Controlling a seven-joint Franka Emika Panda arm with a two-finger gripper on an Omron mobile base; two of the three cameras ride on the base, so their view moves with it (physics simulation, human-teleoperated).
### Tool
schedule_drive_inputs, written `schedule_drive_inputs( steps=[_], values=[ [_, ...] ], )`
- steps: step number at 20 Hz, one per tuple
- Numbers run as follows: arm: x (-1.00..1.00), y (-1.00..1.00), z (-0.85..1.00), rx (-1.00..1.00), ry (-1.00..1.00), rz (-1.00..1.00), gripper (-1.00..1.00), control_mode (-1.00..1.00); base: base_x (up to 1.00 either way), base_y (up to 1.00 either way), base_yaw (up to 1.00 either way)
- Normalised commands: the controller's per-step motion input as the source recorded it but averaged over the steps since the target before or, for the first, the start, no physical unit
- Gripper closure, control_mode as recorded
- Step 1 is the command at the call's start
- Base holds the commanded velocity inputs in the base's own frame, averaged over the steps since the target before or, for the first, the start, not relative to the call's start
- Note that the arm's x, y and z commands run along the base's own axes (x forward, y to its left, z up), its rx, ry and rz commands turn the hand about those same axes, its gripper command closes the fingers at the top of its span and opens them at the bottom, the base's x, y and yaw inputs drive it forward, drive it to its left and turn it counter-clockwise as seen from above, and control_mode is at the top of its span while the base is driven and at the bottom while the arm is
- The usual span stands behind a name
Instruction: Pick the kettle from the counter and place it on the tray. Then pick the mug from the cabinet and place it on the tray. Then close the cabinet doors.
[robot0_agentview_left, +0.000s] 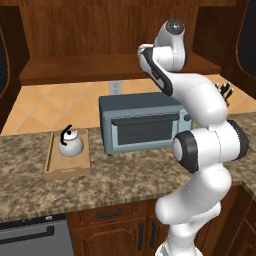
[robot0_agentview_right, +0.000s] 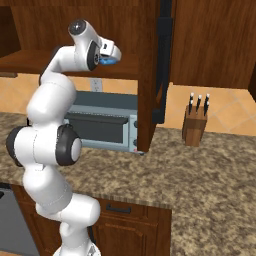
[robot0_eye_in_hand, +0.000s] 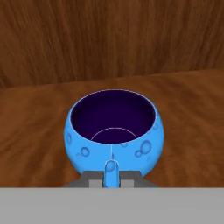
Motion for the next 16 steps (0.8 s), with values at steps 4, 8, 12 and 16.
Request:
schedule_drive_inputs(
  steps=[4,8,12,16],
  values=[
    [-0.77,0.01,-0.12,0.00,-0.14,0.05,1.00,-1.00,0.00,0.00,0.00],
    [-1.00,0.04,-0.05,-0.01,-0.15,0.14,1.00,-1.00,0.00,0.00,0.00],
    [-1.00,0.06,0.00,-0.01,-0.10,0.22,1.00,-1.00,0.00,0.00,0.00],
    [-1.00,0.19,0.01,-0.03,-0.01,0.26,1.00,-1.00,0.00,0.00,0.00]
  ],
)
